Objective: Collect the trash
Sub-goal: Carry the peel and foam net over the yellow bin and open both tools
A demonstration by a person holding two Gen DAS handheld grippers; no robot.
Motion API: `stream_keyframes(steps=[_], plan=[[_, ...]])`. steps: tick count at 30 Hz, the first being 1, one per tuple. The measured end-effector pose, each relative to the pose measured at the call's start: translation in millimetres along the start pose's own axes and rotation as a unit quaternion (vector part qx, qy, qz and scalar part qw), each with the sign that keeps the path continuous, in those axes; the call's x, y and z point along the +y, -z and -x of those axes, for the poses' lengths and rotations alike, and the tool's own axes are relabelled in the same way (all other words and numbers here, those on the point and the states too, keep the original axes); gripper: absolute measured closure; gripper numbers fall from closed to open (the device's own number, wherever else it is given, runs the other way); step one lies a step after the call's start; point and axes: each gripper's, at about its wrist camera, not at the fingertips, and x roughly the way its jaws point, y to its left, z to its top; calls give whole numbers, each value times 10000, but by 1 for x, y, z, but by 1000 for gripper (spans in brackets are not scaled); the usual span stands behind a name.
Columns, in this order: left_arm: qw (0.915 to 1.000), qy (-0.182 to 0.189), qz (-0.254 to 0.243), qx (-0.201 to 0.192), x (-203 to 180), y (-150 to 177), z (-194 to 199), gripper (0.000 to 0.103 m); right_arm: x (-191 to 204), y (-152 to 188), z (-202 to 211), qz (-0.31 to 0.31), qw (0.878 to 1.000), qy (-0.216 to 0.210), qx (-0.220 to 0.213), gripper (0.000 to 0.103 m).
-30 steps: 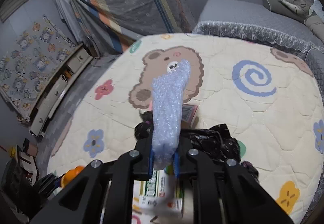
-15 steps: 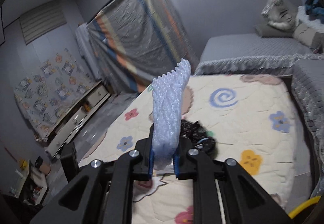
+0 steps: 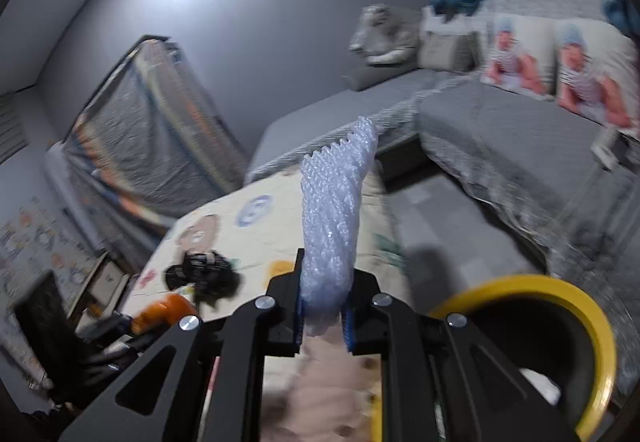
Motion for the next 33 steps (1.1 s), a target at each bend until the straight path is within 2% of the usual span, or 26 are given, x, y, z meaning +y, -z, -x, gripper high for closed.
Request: stream_keyframes(steps=[5, 12, 19, 22, 25, 33], plan=[[9986, 405, -323, 98, -50, -18, -32, 76, -36, 37, 28, -133, 9970, 760, -62, 89], [9948, 773, -443, 491, -101, -23, -84, 76, -71, 72, 38, -197, 9905, 1358, 111, 89], [9912, 804, -509, 916, -128, -13, -129, 76, -98, 101, 30, -309, 9864, 1577, 348, 89], [9894, 809, -512, 1092, -134, -6, -141, 76, -106, 105, 27, -407, 9864, 1537, 424, 89], [9877, 850, -435, 1240, -137, -2, -153, 76, -108, 111, 26, -369, 9839, 1691, 453, 89], [9858, 735, -292, 1481, -139, 4, -170, 75, -111, 111, 26, -424, 9822, 1754, 519, 89]])
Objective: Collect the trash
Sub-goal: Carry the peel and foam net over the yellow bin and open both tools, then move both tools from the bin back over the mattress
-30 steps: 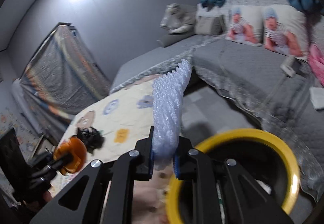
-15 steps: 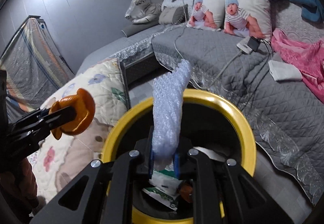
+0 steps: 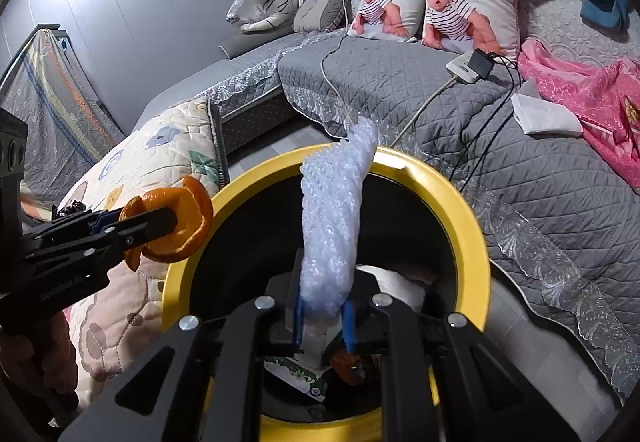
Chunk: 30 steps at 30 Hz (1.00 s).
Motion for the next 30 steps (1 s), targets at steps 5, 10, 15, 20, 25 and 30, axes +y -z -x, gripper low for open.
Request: stream_keyframes(steps=[5, 10, 15, 20, 25, 30], plan=[[9999, -52, 85, -16, 4, -1, 0, 71, -3, -1, -1, -103, 9999, -3, 28, 89], [9994, -77, 187, -280, 8, 0, 13, 36, -4, -6, 10, -220, 9996, 11, -161, 71], [9975, -124, 446, -530, 22, 0, 32, 27, -4, -14, 28, -298, 9984, 113, -466, 51], [9883, -140, 1134, -1008, 61, -3, 73, 22, 6, -25, 42, -237, 9971, 20, -716, 44], [9718, -662, 1539, -1658, 115, 0, 148, 22, 43, -39, 49, 231, 9959, -357, -795, 39], [9411, -1701, 1925, -2198, 184, 25, 233, 21, 113, -48, 50, 1230, 9838, -908, -938, 33]])
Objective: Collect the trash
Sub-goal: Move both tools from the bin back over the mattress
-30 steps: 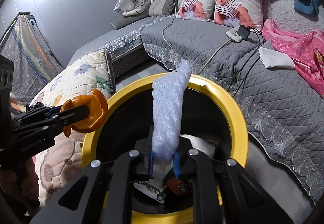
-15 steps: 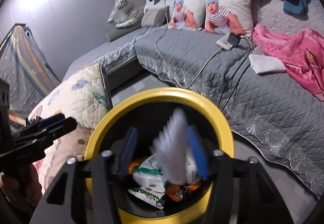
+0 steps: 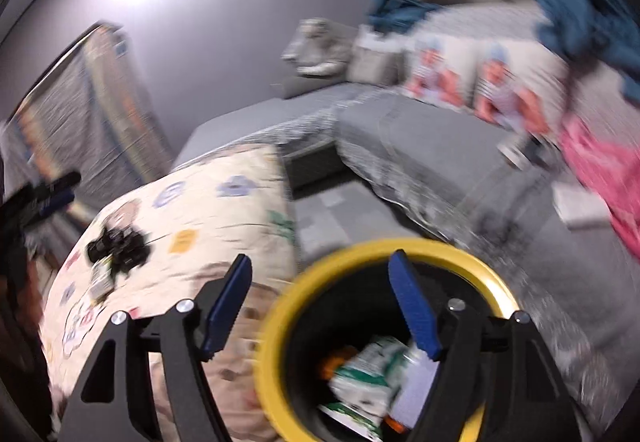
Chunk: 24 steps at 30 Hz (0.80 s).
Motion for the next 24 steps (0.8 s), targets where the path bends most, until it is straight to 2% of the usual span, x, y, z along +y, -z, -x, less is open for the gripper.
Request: stream_keyframes(steps=[3, 6, 8, 9, 10, 12, 14, 17, 19, 21, 24], plan=[[9958, -777, 369, -321, 74, -17, 34, 21, 63, -10, -12, 940, 9941, -526, -130, 30], [9870, -1247, 870, -517, 135, -23, 66, 22, 135, -14, -29, 1903, 9762, -1035, -133, 30], [9748, -1739, 1156, -785, 176, -22, 98, 21, 186, -14, -45, 2541, 9586, -1280, -78, 30], [9652, -2063, 1259, -1001, 194, -20, 118, 21, 207, -13, -51, 2782, 9510, -1345, -87, 30], [9590, -2237, 1315, -1138, 207, -17, 134, 21, 235, -12, -60, 3104, 9395, -1445, -90, 30], [9474, -2446, 1467, -1452, 227, -12, 165, 19, 274, -10, -74, 3481, 9226, -1662, -44, 30], [9321, -2730, 1570, -1789, 244, -4, 195, 15, 318, -8, -94, 3818, 9051, -1867, 114, 30], [9108, -3110, 1739, -2087, 266, 10, 226, 12, 376, -4, -127, 4294, 8800, -2001, 341, 30], [9039, -3245, 1849, -2087, 279, 21, 238, 12, 414, -2, -156, 4622, 8614, -1984, 706, 30], [9007, -3400, 1875, -1948, 292, 33, 240, 12, 437, -1, -181, 4764, 8551, -1816, 936, 30], [9088, -3276, 2002, -1634, 308, 49, 231, 12, 464, -1, -218, 4867, 8476, -1622, 1359, 30]])
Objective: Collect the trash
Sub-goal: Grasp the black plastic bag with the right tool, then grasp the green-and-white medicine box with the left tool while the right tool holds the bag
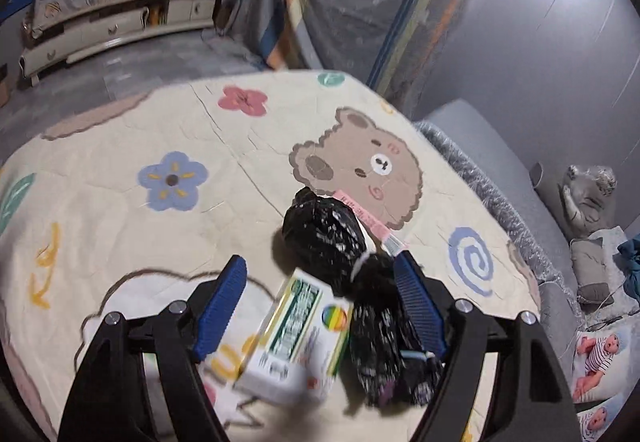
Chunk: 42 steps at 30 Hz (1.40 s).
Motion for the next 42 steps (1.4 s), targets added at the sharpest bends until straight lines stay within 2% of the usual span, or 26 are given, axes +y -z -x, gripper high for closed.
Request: stream_keyframes(steps=[4, 6, 7, 10, 14, 19, 23, 25, 28, 32, 35, 39, 42], plan=[[9959, 191, 295, 834, 10, 29, -33, 12, 3, -21, -47, 179, 9978, 88, 638, 30], [9920, 290, 421, 1155, 13, 43, -45, 12, 0, -23, -63, 124, 9966, 114, 804, 30], [9892, 370, 431, 1349, 12, 50, -52, 12, 0, -26, -69, 95, 9964, 68, 836, 34], [9856, 453, 284, 1602, 0, 62, -64, 12, -2, -29, -79, -19, 9963, 36, 861, 74], [9808, 696, 16, 1820, -22, 77, -71, 12, -9, -31, -70, -127, 9987, 29, 493, 86], [9731, 926, -232, 2098, -48, 91, -78, 12, -41, -33, -25, -467, 9981, 311, -262, 88], [9639, 1122, -504, 2364, -75, 106, -80, 12, -84, -22, 29, -1013, 9885, 679, -896, 87], [9574, 1247, -706, 2508, -93, 116, -78, 12, -102, -10, 53, -1305, 9822, 692, -1157, 87], [9479, 1412, -1003, 2672, -121, 130, -77, 12, -121, 22, 91, -1804, 9691, 694, -1530, 87], [9363, 1479, -1416, 2855, -160, 153, -74, 12, -129, 74, 127, -2482, 9496, 374, -1880, 87], [9280, 1483, -1619, 3008, -189, 173, -75, 12, -125, 111, 150, -2749, 9358, 209, -2196, 87], [9234, 1272, -1853, 3110, -222, 191, -81, 12, -122, 146, 174, -2949, 9211, 90, -2539, 87], [9276, 994, -1852, 3090, -233, 193, -87, 12, -124, 167, 185, -3025, 9131, 38, -2733, 87]])
